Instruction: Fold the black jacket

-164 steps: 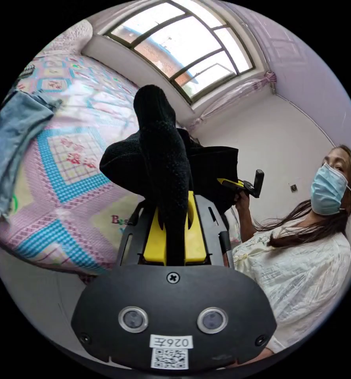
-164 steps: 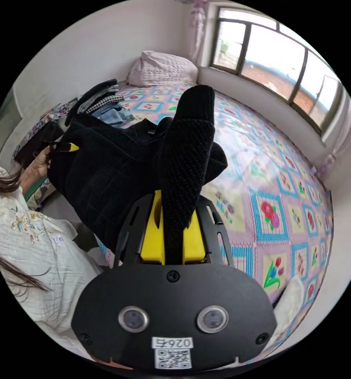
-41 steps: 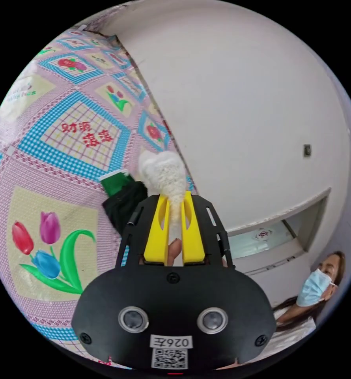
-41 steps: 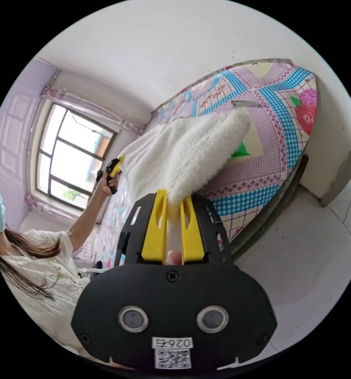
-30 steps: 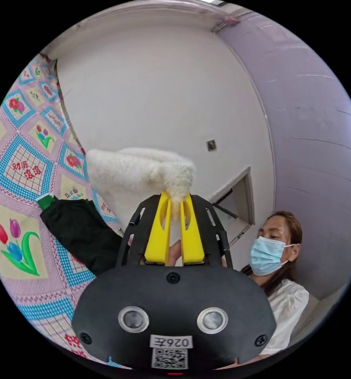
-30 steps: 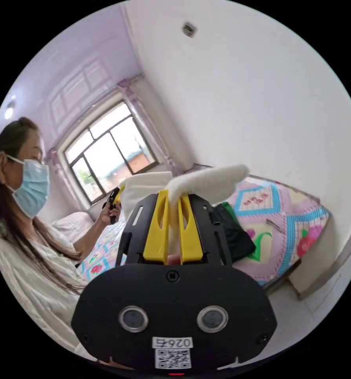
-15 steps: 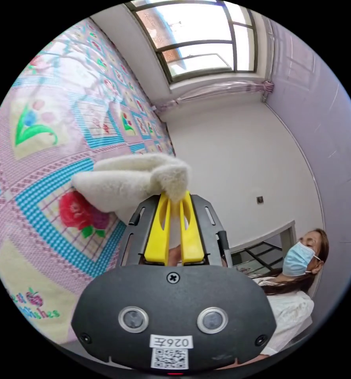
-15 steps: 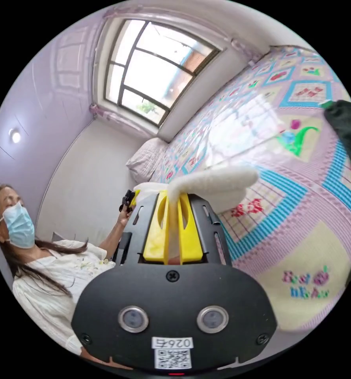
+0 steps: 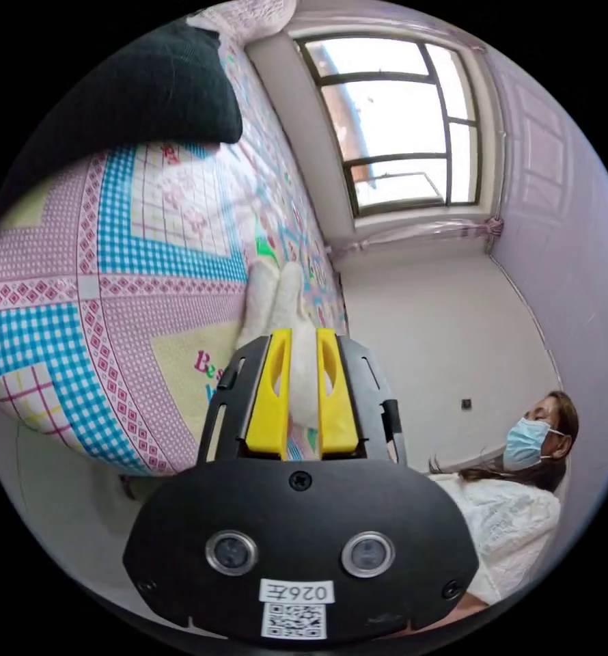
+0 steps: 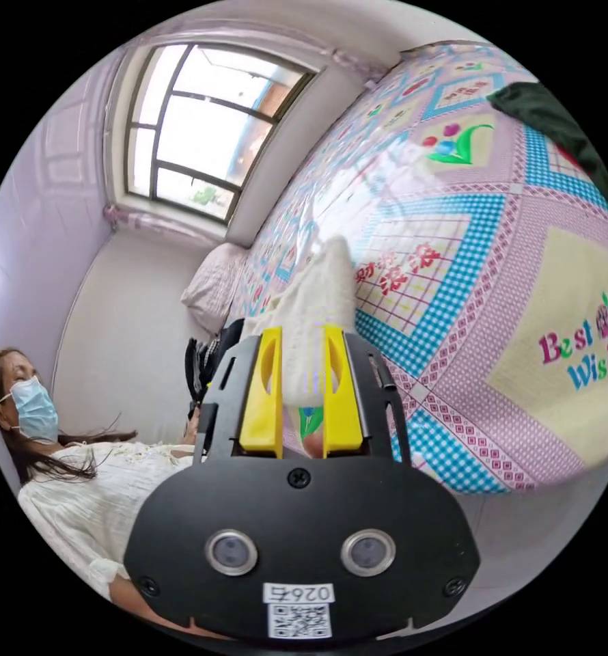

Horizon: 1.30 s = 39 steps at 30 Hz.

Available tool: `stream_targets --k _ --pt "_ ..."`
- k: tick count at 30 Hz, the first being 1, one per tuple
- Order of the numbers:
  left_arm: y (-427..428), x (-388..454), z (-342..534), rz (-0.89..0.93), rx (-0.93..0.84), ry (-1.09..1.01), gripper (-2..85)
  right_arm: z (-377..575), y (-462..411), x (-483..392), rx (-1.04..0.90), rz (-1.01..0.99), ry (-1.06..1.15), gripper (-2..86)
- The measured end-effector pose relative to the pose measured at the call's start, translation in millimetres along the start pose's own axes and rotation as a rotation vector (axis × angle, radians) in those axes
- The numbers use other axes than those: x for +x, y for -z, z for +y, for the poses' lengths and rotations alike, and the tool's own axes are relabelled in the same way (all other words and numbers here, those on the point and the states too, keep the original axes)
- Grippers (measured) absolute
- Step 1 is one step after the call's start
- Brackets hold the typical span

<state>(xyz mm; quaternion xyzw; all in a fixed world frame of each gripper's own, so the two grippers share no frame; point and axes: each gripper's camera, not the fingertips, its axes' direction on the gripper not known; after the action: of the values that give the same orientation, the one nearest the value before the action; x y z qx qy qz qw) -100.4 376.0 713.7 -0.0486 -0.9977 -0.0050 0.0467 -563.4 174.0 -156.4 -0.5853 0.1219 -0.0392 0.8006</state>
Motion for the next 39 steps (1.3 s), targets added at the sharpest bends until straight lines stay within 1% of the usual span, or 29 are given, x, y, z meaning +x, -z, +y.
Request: stream_targets --k 1,3,5,7,8,10,11,12,13,14,15,16,17,19,20,21,22,23,24,25,26,27,28,29,31,34,35,37,39 --pt "0.4 13.4 -3.7 -0.044 0.04 -0.037 10.4 10.5 0.9 8.3 0.039 0.012 -0.017 7.7" --pt "-11.6 37.9 -14.9 -0.137 0.044 -0.106 14.9 17.5 -5.2 18.3 0.066 0.054 -0.029 9.4" --pt "-33.7 64.1 -31.3 -0.226 -0.001 -0.18 17.9 10.2 -24.4 29.7 0.057 0.098 -0.022 11.4" --pt "-72.7 101.4 -53.8 -0.357 -0.108 -0.286 18.5 -4.4 -42.3 36.1 0.044 0.121 -0.01 12.4" --pt "-83.0 110.8 -58.4 -0.385 -0.137 -0.315 18.0 -16.1 -54.2 38.1 0.044 0.156 0.004 12.9" --pt "-123.1 143.0 -71.5 -0.469 -0.255 -0.4 11.4 -35.6 -72.6 39.8 0.036 0.227 0.029 13.1" --pt "-132.4 148.9 -73.7 -0.483 -0.29 -0.41 8.9 -49.1 -85.5 42.2 0.016 0.269 0.04 12.6" --pt "-148.9 157.2 -77.0 -0.523 -0.356 -0.402 3.8 -55.8 -92.6 44.0 -0.001 0.285 0.047 10.6" --pt "-160.7 162.0 -78.5 -0.574 -0.41 -0.371 2.9 -68.5 -107.5 50.3 -0.051 0.303 0.048 6.6" --pt "-163.9 164.4 -78.8 -0.579 -0.428 -0.366 2.4 -78.5 -121.3 57.4 -0.121 0.283 0.057 5.0" --pt "-163.9 169.0 -79.8 -0.527 -0.45 -0.352 1.9 -82.1 -126.2 60.7 -0.15 0.256 0.062 4.2" --pt "-152.9 173.7 -80.2 -0.431 -0.434 -0.32 1.4 -85.5 -126.6 66.3 -0.157 0.24 0.046 3.3" --pt "-144.0 176.7 -79.3 -0.372 -0.411 -0.312 1.2 -83.3 -116.8 65.6 -0.117 0.224 0.062 2.7" --pt "-97.3 185.4 -69.2 -0.094 -0.299 -0.29 0.6 -71.4 -95.1 56.6 -0.044 0.162 0.12 2.2" --pt "-85.0 186.9 -65.1 -0.016 -0.279 -0.291 0.5 -58.8 -79.2 48.6 0.0 0.096 0.182 1.9" --pt "-60.6 189.0 -54.7 0.131 -0.245 -0.292 0.4 -51.9 -71.0 44.7 0.014 0.047 0.221 1.7" --pt "-37.3 191.0 -40.9 0.281 -0.228 -0.306 0.3 -37.4 -53.5 39.0 0.032 -0.05 0.291 1.3" --pt "-27.0 191.7 -33.1 0.353 -0.231 -0.315 0.3 -22.4 -34.6 36.5 0.048 -0.14 0.349 0.8" --pt "-7.2 192.9 -15.4 0.468 -0.247 -0.329 0.3 -14.8 -24.8 36.4 0.048 -0.195 0.379 0.5" --pt "11.0 193.8 4.3 0.543 -0.281 -0.341 0.5 0.0 -6.4 38.7 0.028 -0.315 0.437 0.1" --pt "19.3 193.9 14.7 0.57 -0.307 -0.344 0.6 15.8 10.1 43.2 -0.006 -0.412 0.488 -0.1" --pt "33.6 192.3 35.7 0.59 -0.374 -0.334 0.9 24.0 16.7 46.0 -0.032 -0.442 0.508 -0.2" --pt "45.9 187.0 56.2 0.554 -0.448 -0.296 1.3 40.7 28.2 54.0 -0.078 -0.464 0.522 -0.3" --pt "52.2 182.7 66.6 0.52 -0.479 -0.269 1.5 55.7 35.6 66.1 -0.123 -0.45 0.498 -0.3" --pt "73.6 159.4 100.0 0.366 -0.564 -0.142 2.0 75.3 40.2 90.6 -0.188 -0.395 0.416 0.0" --pt "90.2 135.1 123.8 0.24 -0.595 0.003 2.4 100.7 31.9 133.3 -0.286 -0.248 0.238 1.7" --pt "90.5 133.5 126.8 0.215 -0.609 0.017 2.4 108.2 27.0 148.2 -0.309 -0.204 0.172 2.2" --pt "85.1 137.2 131.7 0.159 -0.659 0.027 2.4 116.5 25.6 168.5 -0.29 -0.165 0.08 2.6" --pt "79.5 148.4 129.5 0.143 -0.692 -0.007 2.2 122.0 32.5 187.2 -0.22 -0.171 0.002 2.8"
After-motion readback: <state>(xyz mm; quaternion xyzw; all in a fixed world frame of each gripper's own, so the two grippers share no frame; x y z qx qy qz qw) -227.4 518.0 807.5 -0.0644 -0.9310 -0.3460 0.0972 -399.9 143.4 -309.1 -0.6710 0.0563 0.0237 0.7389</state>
